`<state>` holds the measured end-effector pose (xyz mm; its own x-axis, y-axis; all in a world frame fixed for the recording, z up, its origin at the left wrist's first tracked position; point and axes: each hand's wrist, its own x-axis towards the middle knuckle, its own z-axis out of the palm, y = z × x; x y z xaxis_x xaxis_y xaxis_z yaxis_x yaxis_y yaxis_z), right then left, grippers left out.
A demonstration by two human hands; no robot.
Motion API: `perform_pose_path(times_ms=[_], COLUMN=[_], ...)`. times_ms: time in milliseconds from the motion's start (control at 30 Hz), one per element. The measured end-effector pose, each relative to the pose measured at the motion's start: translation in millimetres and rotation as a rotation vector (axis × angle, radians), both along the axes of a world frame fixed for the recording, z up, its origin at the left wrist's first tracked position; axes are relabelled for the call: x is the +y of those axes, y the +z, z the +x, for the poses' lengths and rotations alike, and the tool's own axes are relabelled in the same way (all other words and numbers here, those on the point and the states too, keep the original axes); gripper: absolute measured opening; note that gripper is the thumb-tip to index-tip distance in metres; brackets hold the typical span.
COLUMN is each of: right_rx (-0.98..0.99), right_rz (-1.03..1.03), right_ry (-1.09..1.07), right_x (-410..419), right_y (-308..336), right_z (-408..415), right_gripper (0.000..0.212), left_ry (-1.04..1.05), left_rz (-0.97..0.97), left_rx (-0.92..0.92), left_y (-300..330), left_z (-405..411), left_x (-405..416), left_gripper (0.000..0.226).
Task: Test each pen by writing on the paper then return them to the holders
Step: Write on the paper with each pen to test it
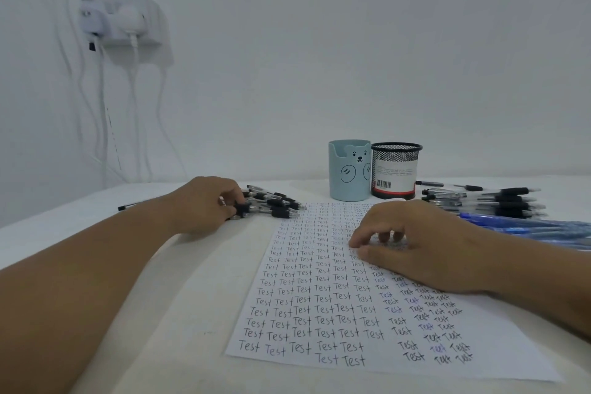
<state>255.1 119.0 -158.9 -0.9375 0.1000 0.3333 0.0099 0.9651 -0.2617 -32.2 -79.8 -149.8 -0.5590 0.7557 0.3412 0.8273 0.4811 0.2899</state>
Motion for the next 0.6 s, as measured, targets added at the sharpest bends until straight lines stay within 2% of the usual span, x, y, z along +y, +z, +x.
perform_pose_path(times_ms=[133, 200, 267, 367, 433, 500, 567, 600], right_rx=[0.002, 0.007, 0.005, -0.007, -0.015, -0.015, -0.002, 0.013], right_rz=[0.004, 0.003, -0.002, -0.004, -0.012, -0.032, -0.082, -0.135], right_ry=[0.0, -0.001, -0.006, -0.011, -0.023, -0.05, -0.079, -0.095], right_x=[1, 0, 1, 0, -1, -2, -3, -3], right_y=[-1, -1, 0, 2, 3, 4, 6, 6], right_z=[0, 0, 0, 1, 2, 4, 7, 8], right_gripper=[0.016, 0.016, 0.016, 0.017, 0.018, 0.022, 0.026, 0.028], left_ry=[-0.002, -0.02, -0.066, -0.094, -0.101, -0.157, -0.287, -0.347], left_rz=[-0.018, 0.031, 0.179, 0.565, 0.859, 1.055, 1.085, 1.051], left_rx=[0.059, 0.065, 0.072, 0.023, -0.207, -0.583, -0.943, -1.056], left_y=[0, -3, -1, 10, 20, 28, 30, 29], left_z=[0, 2, 8, 24, 39, 55, 72, 80], left_x=[3, 4, 5, 12, 20, 24, 25, 25], left_gripper=[0.025, 0.029, 0.032, 0.019, 0.012, 0.009, 0.011, 0.012])
